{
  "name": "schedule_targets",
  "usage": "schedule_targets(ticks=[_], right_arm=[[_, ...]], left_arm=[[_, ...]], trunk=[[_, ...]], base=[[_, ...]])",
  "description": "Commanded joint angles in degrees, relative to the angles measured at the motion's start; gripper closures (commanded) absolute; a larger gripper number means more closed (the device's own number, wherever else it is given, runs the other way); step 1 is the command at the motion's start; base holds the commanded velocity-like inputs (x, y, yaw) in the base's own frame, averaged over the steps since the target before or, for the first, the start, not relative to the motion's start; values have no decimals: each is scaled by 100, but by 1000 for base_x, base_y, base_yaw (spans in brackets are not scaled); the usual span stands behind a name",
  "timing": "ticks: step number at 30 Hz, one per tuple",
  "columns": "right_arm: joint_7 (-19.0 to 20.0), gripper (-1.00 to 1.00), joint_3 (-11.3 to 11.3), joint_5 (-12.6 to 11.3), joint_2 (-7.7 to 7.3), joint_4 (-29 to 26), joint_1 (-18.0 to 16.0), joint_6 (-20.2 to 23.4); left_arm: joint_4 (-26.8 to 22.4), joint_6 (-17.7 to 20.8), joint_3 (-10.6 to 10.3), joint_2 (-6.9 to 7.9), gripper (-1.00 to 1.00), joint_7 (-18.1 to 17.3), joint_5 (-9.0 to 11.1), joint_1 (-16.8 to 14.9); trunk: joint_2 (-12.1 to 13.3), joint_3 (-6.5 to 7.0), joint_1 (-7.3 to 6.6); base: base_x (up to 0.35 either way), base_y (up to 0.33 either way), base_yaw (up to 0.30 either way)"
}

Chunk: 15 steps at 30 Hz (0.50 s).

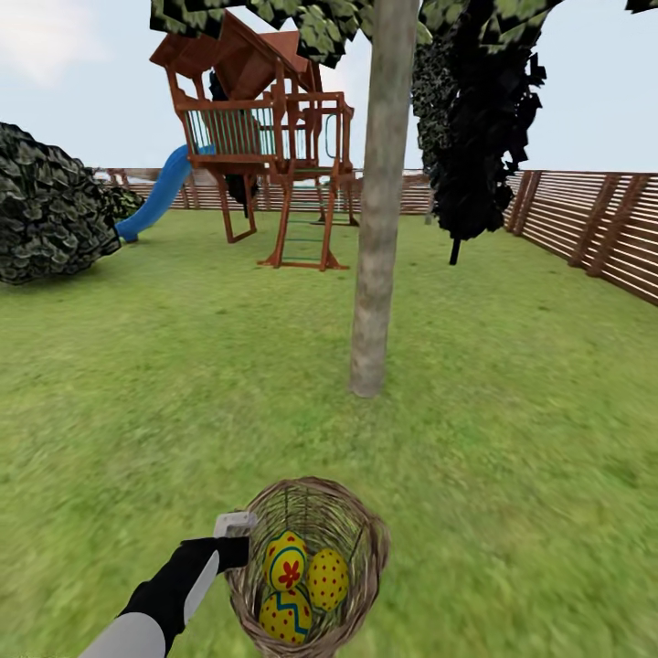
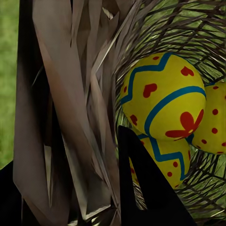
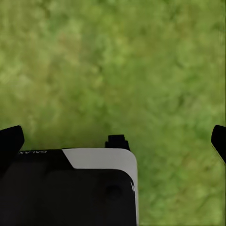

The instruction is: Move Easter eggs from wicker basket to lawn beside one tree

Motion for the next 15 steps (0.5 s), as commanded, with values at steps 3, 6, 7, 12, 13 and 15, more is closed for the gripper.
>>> schedule_targets(ticks=[3,6,7,12,13,15], right_arm=[[4,-100,-48,59,0,-2,-2,-3],[4,-100,-48,60,0,-1,-2,-3],[4,-100,-48,60,0,0,-2,-3],[4,-100,-48,60,-1,-2,-2,-3],[4,-100,-48,60,0,-2,-2,-3],[4,-100,-48,60,0,-2,-2,-3]], left_arm=[[-10,29,19,-5,100,-2,52,-5],[-10,29,19,-5,100,-2,52,-5],[-10,28,19,-5,100,-2,52,-5],[-18,27,22,-5,100,-2,48,-4],[-18,27,20,20,100,-2,50,-6],[-11,27,19,44,100,-2,52,-6]], trunk=[[114,46,-61],[235,100,-127],[275,118,-149],[275,118,-149],[275,118,-149],[275,118,-149]], base=[[331,0,292],[331,0,292],[331,0,286],[331,0,127],[331,0,4],[331,0,1]])
